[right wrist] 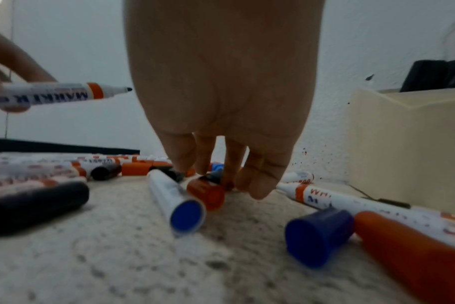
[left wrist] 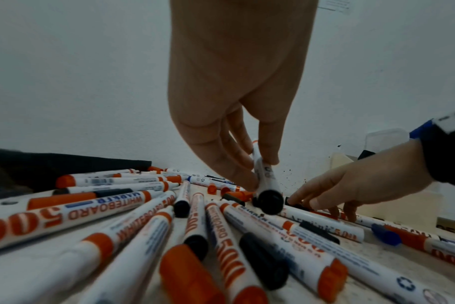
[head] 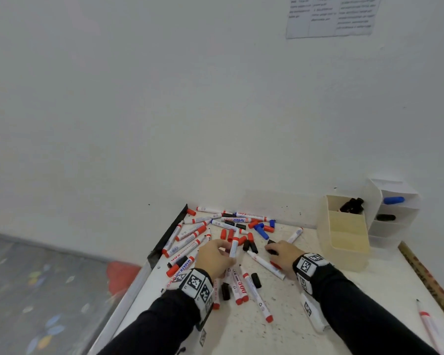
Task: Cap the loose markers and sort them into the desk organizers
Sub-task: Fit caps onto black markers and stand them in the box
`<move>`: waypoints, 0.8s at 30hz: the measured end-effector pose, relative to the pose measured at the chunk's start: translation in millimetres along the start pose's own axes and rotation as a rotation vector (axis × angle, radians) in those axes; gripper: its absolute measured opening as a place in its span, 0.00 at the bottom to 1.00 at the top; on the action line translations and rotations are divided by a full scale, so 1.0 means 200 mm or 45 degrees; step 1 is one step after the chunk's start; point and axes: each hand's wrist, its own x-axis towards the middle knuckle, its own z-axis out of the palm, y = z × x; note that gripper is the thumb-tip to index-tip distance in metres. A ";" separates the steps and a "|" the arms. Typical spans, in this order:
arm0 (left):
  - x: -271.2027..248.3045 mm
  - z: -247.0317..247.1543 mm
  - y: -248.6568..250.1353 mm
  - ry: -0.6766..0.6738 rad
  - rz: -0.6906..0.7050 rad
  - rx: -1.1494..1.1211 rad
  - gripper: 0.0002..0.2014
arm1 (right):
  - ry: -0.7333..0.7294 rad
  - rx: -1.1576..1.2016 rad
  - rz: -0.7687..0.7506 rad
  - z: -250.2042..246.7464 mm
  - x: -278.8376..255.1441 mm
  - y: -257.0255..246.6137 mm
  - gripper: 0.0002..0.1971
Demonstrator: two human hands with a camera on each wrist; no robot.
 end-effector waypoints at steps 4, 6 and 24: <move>0.00 -0.04 -0.05 0.015 -0.009 -0.001 0.15 | 0.117 -0.014 0.009 0.05 0.02 -0.02 0.18; 0.02 -0.05 -0.06 0.023 -0.007 0.013 0.15 | 0.257 0.078 0.001 0.05 0.02 -0.03 0.13; -0.04 0.16 0.00 -0.066 0.135 0.231 0.17 | 0.799 0.981 -0.204 -0.07 -0.25 -0.03 0.09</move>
